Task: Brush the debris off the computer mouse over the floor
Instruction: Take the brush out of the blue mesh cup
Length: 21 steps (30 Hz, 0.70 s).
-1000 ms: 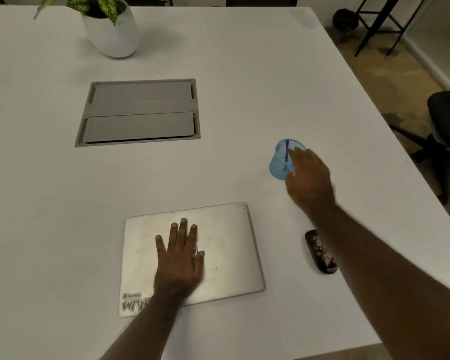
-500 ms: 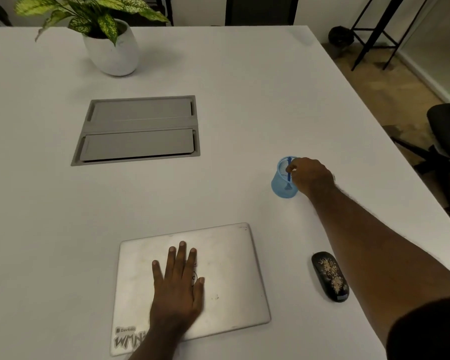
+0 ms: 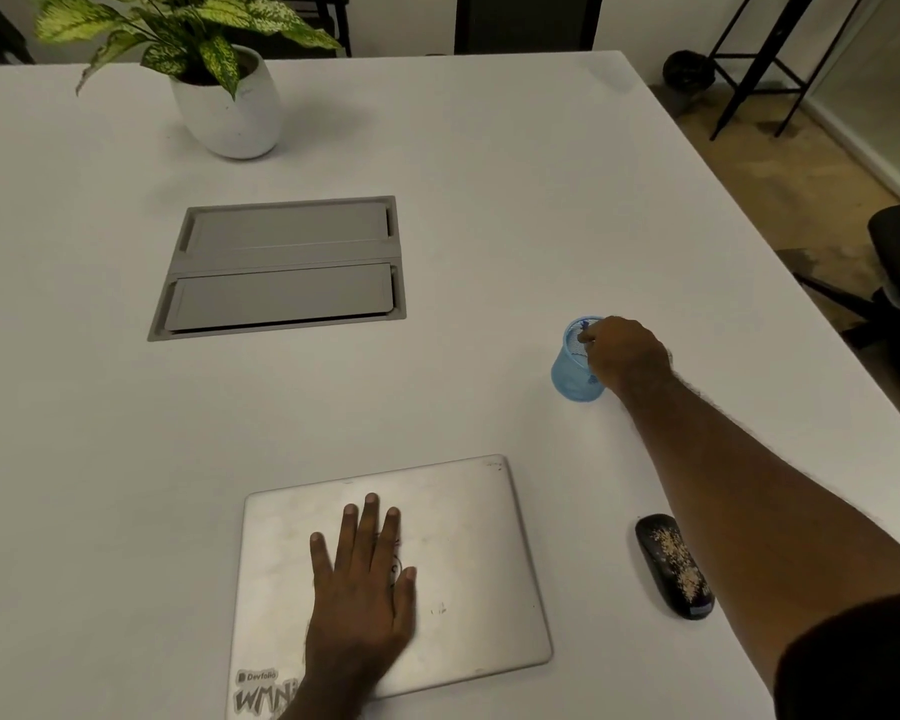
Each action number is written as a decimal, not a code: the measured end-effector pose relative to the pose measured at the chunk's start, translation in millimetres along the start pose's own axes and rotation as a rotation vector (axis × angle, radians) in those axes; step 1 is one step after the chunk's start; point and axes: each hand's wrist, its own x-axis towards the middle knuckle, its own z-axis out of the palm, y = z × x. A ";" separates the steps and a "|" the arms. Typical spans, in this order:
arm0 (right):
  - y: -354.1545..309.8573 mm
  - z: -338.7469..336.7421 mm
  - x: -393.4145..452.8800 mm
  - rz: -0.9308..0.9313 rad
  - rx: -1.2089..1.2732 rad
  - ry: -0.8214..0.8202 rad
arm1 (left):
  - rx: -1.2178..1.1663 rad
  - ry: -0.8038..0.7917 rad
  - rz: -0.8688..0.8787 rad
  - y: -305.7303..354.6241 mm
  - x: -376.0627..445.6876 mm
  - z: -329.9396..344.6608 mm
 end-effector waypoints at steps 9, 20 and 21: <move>19.6 -20.6 -47.7 -0.123 0.805 0.448 | 0.034 0.028 0.017 3.6 -0.9 -2.8; 115.4 -26.2 -196.1 0.314 1.739 0.371 | 0.027 0.030 -0.037 8.6 1.6 -8.1; 129.3 -16.4 -208.9 0.401 1.786 0.352 | 0.001 0.023 -0.067 12.5 4.2 -11.8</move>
